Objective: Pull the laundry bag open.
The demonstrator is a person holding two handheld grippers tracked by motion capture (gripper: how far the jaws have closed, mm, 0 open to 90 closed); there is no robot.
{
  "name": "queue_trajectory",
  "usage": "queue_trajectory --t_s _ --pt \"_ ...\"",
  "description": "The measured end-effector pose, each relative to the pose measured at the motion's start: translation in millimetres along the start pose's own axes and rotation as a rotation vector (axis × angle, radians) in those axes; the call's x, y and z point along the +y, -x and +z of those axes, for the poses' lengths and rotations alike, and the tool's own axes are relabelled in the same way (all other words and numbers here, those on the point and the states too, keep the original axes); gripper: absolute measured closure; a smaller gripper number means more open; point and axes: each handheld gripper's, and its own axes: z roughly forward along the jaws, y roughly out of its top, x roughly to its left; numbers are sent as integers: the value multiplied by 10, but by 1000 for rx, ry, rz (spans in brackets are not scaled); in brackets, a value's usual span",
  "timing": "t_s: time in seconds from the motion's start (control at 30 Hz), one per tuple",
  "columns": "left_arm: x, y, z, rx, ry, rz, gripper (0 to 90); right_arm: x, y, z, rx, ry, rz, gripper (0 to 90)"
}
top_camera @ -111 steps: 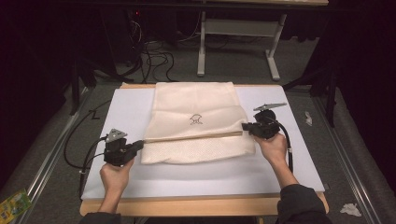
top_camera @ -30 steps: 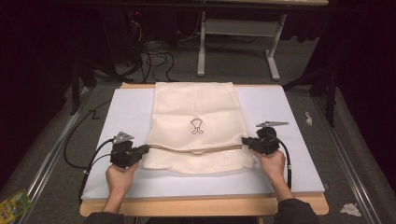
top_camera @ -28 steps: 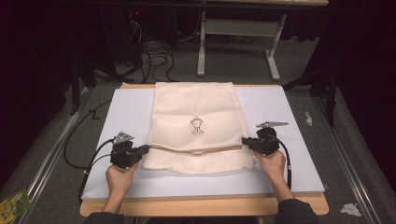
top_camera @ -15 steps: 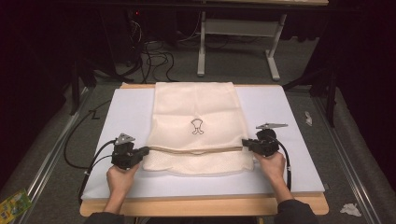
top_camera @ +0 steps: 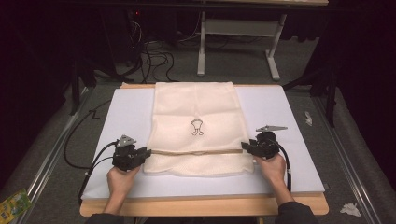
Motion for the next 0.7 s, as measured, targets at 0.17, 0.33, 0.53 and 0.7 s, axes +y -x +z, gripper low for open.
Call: queue_trajectory --t_s 0.17,0.33,0.53,0.7 --pt "11 -11 -62 9 58 8 612 -22 22 -102 -18 44 -2 508" --pt "13 -24 -172 19 125 20 566 -57 74 -234 -20 106 3 502" --pt "12 -64 -297 42 178 22 554 -123 154 -401 -4 185 25 510" --pt "12 -111 -363 61 199 18 549 -181 260 -516 2 245 70 527"
